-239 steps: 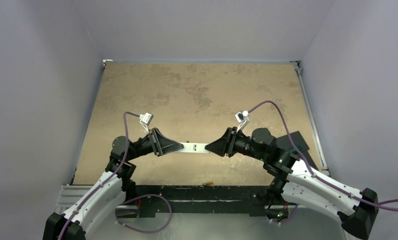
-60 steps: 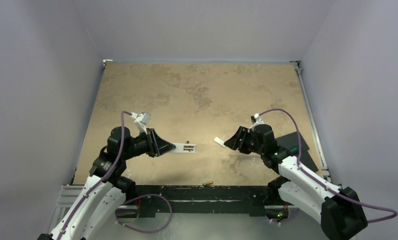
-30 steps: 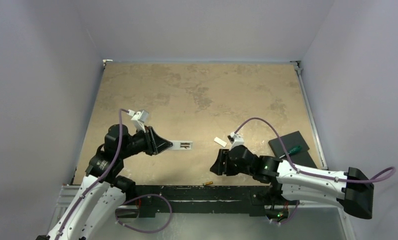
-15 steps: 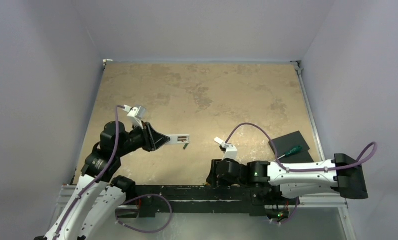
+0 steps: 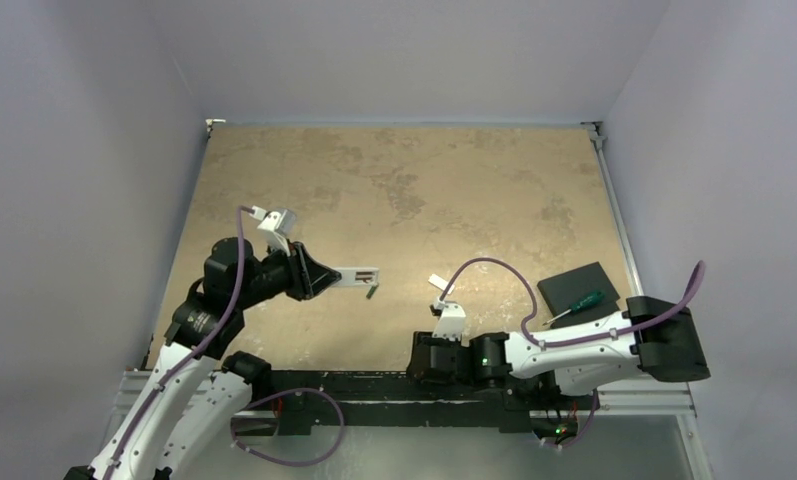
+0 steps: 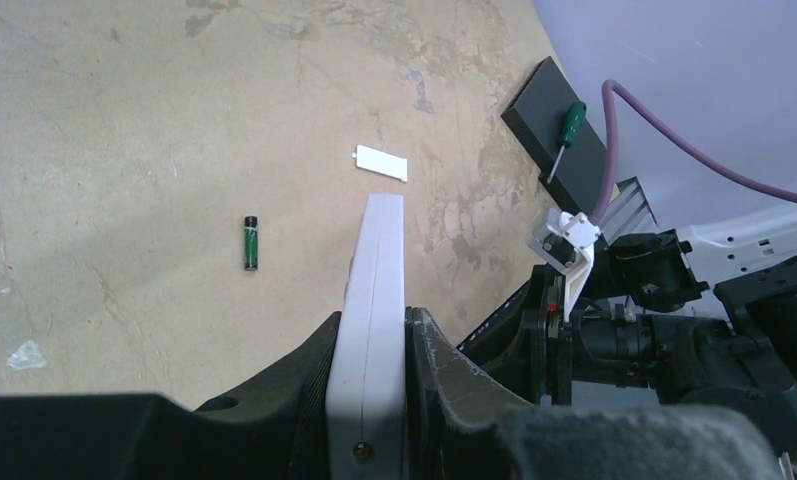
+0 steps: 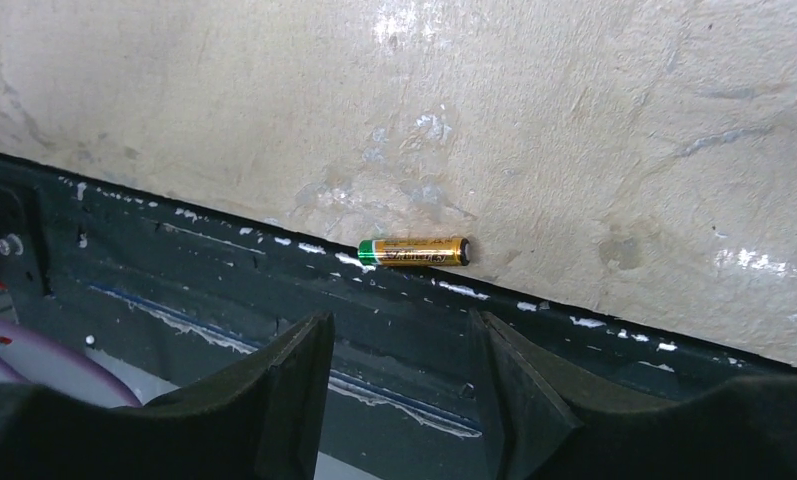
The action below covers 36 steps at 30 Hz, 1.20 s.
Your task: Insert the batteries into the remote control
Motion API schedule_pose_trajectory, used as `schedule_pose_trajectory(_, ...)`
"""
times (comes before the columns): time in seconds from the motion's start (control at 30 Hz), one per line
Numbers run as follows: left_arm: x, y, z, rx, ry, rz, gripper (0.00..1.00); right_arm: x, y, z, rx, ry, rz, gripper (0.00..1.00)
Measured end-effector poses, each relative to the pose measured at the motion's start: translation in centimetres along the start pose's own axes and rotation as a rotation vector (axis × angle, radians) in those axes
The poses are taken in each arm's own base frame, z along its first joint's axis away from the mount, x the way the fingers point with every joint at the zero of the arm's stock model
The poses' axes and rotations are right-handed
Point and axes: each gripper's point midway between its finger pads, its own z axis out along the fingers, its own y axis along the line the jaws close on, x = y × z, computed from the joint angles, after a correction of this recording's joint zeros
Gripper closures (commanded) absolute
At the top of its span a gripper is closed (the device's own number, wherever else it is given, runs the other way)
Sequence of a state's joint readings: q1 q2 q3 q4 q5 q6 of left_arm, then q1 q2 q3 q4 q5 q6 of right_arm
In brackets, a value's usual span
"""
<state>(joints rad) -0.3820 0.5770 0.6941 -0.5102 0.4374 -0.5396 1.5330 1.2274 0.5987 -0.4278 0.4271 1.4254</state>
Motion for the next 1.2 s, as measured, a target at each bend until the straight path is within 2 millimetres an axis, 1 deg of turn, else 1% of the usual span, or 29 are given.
schedule_pose_trajectory(0.17, -0.7, -0.3, 0.0, 0.004, -0.009, 0.03, 1.0, 0.2, 0.2, 0.5, 0.031, -0.009, 0.024, 0.41)
schedule_pose_trajectory(0.5, -1.1, -0.5, 0.1, 0.018, -0.018, 0.056, 1.0, -0.2, 0.2, 1.1, 0.068, -0.04, 0.056, 0.41)
schedule_pose_trajectory(0.77, -1.1, -0.6, 0.1, 0.025, -0.018, 0.065, 1.0, -0.2, 0.4, 1.2, 0.083, -0.045, 0.067, 0.41)
schedule_pose_trajectory(1.2, -1.0, -0.8, 0.0, 0.035, -0.018, 0.068, 1.0, 0.1, 0.0, 1.8, 0.107, -0.041, 0.066, 0.42)
